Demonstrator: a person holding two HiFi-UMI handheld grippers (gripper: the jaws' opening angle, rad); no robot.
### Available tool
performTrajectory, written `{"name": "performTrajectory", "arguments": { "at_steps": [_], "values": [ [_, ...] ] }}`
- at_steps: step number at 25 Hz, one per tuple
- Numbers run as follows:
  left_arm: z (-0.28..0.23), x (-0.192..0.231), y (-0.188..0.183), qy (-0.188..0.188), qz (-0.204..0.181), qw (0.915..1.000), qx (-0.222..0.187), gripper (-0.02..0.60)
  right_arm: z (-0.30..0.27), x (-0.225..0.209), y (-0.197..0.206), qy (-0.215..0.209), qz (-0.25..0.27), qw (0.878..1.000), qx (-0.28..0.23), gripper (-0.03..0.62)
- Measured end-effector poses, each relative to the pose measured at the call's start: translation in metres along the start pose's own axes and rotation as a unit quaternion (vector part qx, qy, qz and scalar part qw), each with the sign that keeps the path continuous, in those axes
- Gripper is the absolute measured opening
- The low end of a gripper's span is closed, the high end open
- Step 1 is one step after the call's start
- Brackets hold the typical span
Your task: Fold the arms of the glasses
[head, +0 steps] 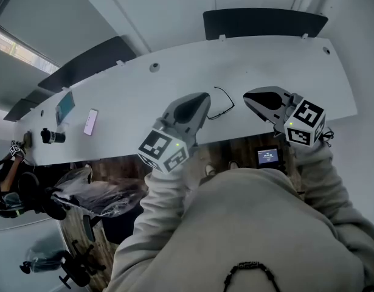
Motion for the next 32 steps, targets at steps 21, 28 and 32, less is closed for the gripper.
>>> {"name": "performTrajectory", "arguments": {
  "at_steps": [21, 28, 32],
  "values": [
    [0.022, 0.005, 0.003, -0.054, 0.007, 0.9985, -0.008, 0.005, -0.025, -0.019, 0.015, -0.039, 0.013, 0.998, 0.045, 0.021],
    [0.031, -0.001, 0.014, -0.081, 0.015, 0.9966, -0.010, 0.005, -0.039, -0.029, 0.029, -0.066, 0.001, 0.995, 0.078, 0.021],
    [0.043, -0.002, 0.014, -0.103, 0.017, 0.9944, -0.014, 0.005, -0.049, -0.034, 0.038, -0.081, 0.006, 0.992, 0.100, 0.021]
  ]
}}
Point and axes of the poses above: the fingertips, and each gripper's own axes: z backward along the fingers, x to its left, y out of its underside, the point moved 10 cm from there along z, backward along the fingers, and after that the axes turned 15 degrees about -x, right-handed, at the moved point
